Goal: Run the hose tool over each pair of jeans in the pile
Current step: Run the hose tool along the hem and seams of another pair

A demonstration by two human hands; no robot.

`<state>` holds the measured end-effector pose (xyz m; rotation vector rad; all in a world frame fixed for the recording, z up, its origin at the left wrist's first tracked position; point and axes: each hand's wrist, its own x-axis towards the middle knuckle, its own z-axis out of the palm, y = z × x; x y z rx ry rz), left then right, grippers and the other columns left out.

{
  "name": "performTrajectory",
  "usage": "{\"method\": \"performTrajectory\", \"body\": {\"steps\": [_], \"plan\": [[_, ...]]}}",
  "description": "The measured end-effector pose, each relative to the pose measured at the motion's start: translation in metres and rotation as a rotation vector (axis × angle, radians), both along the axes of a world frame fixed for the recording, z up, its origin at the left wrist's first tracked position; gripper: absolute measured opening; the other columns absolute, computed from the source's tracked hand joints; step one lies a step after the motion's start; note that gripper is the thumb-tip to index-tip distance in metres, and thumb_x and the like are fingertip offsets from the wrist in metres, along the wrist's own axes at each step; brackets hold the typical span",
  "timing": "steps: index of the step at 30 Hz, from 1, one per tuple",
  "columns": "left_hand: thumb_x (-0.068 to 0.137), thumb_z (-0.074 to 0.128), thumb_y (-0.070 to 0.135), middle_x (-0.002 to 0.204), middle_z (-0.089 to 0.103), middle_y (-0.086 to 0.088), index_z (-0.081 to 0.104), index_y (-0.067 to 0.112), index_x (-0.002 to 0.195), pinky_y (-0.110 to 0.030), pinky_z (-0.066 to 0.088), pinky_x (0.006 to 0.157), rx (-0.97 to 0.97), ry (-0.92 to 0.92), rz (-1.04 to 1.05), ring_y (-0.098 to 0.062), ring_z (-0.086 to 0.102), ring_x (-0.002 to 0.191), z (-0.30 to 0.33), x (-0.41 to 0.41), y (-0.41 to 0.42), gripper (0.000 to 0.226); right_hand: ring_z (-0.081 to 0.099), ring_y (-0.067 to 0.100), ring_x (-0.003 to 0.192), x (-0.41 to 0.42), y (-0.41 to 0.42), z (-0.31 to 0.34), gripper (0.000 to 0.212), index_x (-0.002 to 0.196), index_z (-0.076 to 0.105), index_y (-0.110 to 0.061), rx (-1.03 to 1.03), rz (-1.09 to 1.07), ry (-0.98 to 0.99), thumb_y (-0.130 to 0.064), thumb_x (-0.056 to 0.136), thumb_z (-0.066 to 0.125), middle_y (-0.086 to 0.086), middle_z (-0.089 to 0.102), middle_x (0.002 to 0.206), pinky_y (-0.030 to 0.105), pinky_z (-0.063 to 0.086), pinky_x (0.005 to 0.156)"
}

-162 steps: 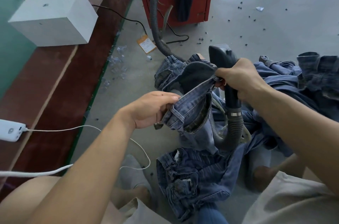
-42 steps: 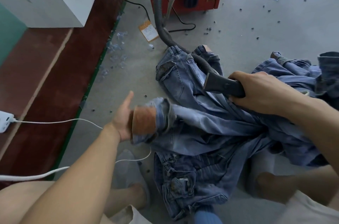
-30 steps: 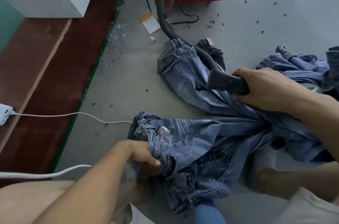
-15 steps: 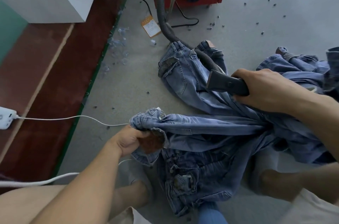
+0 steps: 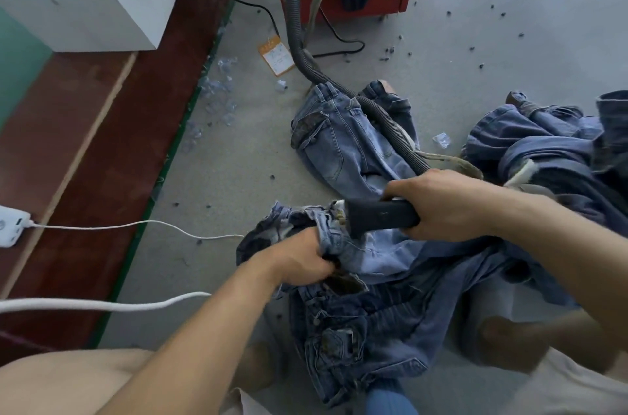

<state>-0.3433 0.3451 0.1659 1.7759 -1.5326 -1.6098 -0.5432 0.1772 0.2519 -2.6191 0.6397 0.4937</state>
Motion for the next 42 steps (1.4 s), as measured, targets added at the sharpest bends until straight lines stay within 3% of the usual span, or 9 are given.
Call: {"method": "performTrajectory", "body": {"steps": [5, 8, 13, 20, 24, 27, 31, 36, 42], "plan": [[0.091, 0.053, 0.019, 0.154, 0.050, -0.005, 0.051, 0.025, 0.148, -0.045, -0.003, 0.127, -0.350, -0.584, -0.278, -0.029, 0.026, 0.151, -0.004, -0.016, 0.010, 0.058, 0.066, 0.024, 0.083, 0.000, -0.014, 0.013, 0.035, 0.117, 0.061, -0.034, -0.013, -0.118, -0.169, -0.034, 0.084, 0.073, -0.003, 0.071, 0.090, 0.032, 0.045, 0.068], [0.088, 0.049, 0.022, 0.148, 0.055, -0.003, 0.053, 0.024, 0.144, -0.047, -0.002, 0.127, -0.387, -0.731, -0.361, -0.029, 0.033, 0.147, -0.008, -0.015, 0.017, 0.056, 0.062, 0.025, 0.077, -0.011, -0.028, 0.018, 0.032, 0.115, 0.062, -0.031, -0.078, -0.249, -0.212, -0.037, 0.085, 0.073, -0.006, 0.065, 0.082, 0.032, 0.039, 0.061], [0.096, 0.057, 0.024, 0.112, 0.071, 0.008, 0.069, 0.027, 0.113, -0.031, 0.047, 0.101, -0.127, -0.216, 0.205, -0.012, 0.063, 0.108, 0.001, -0.020, 0.009, 0.021, 0.060, 0.024, 0.077, -0.014, -0.026, 0.017, 0.033, 0.100, 0.066, -0.026, -0.148, -0.342, -0.215, -0.051, 0.081, 0.074, -0.008, 0.064, 0.078, 0.035, 0.042, 0.064], [0.095, 0.067, 0.012, 0.082, 0.078, -0.011, 0.074, 0.010, 0.090, -0.031, 0.060, 0.062, 0.151, 0.255, 1.119, -0.023, 0.075, 0.069, 0.026, 0.033, -0.022, 0.009, 0.059, 0.026, 0.079, -0.014, -0.020, 0.021, 0.025, 0.099, 0.064, -0.028, -0.118, -0.327, -0.205, -0.045, 0.084, 0.074, -0.003, 0.067, 0.084, 0.036, 0.040, 0.066], [0.098, 0.064, 0.004, 0.062, 0.073, 0.014, 0.072, 0.020, 0.076, -0.012, 0.048, 0.051, 0.009, -0.137, 0.613, 0.003, 0.066, 0.053, 0.062, 0.063, -0.066, 0.028, 0.057, 0.019, 0.072, -0.020, -0.028, 0.029, 0.021, 0.091, 0.057, -0.032, -0.146, -0.385, -0.277, -0.044, 0.084, 0.074, -0.012, 0.061, 0.074, 0.034, 0.038, 0.059], [0.097, 0.068, 0.021, 0.099, 0.078, 0.002, 0.075, 0.020, 0.101, -0.026, 0.052, 0.082, -0.286, -0.652, 0.326, -0.015, 0.071, 0.090, 0.096, 0.076, -0.143, 0.008, 0.054, 0.008, 0.062, -0.024, -0.036, 0.036, 0.022, 0.086, 0.053, -0.037, -0.167, -0.408, -0.323, -0.044, 0.082, 0.073, -0.014, 0.058, 0.067, 0.028, 0.037, 0.053], [0.084, 0.071, 0.062, 0.133, 0.063, 0.005, 0.061, 0.029, 0.131, -0.047, 0.030, 0.100, -0.594, -1.099, 0.353, -0.024, 0.050, 0.129, 0.107, 0.061, -0.201, 0.058, 0.049, 0.010, 0.058, -0.033, -0.040, 0.041, 0.024, 0.093, 0.056, -0.037, -0.211, -0.350, -0.290, -0.043, 0.078, 0.075, -0.020, 0.051, 0.064, 0.026, 0.033, 0.053], [0.102, 0.051, 0.043, 0.130, 0.062, -0.018, 0.055, 0.007, 0.126, -0.045, 0.047, 0.095, -0.004, -0.681, 0.746, -0.040, 0.058, 0.122, -0.024, 0.037, -0.110, 0.044, 0.051, 0.018, 0.063, -0.036, -0.035, 0.025, 0.024, 0.094, 0.056, -0.034, -0.162, -0.288, -0.247, -0.044, 0.081, 0.073, -0.014, 0.055, 0.069, 0.029, 0.035, 0.053], [0.106, 0.053, 0.035, 0.152, 0.052, -0.010, 0.052, 0.007, 0.147, -0.032, 0.042, 0.107, 0.807, -0.282, 0.413, -0.028, 0.050, 0.139, -0.156, -0.064, 0.062, 0.050, 0.058, 0.014, 0.070, -0.039, -0.031, 0.007, 0.025, 0.105, 0.055, -0.039, -0.104, -0.221, -0.147, -0.046, 0.085, 0.069, -0.009, 0.062, 0.080, 0.032, 0.042, 0.058]]}}
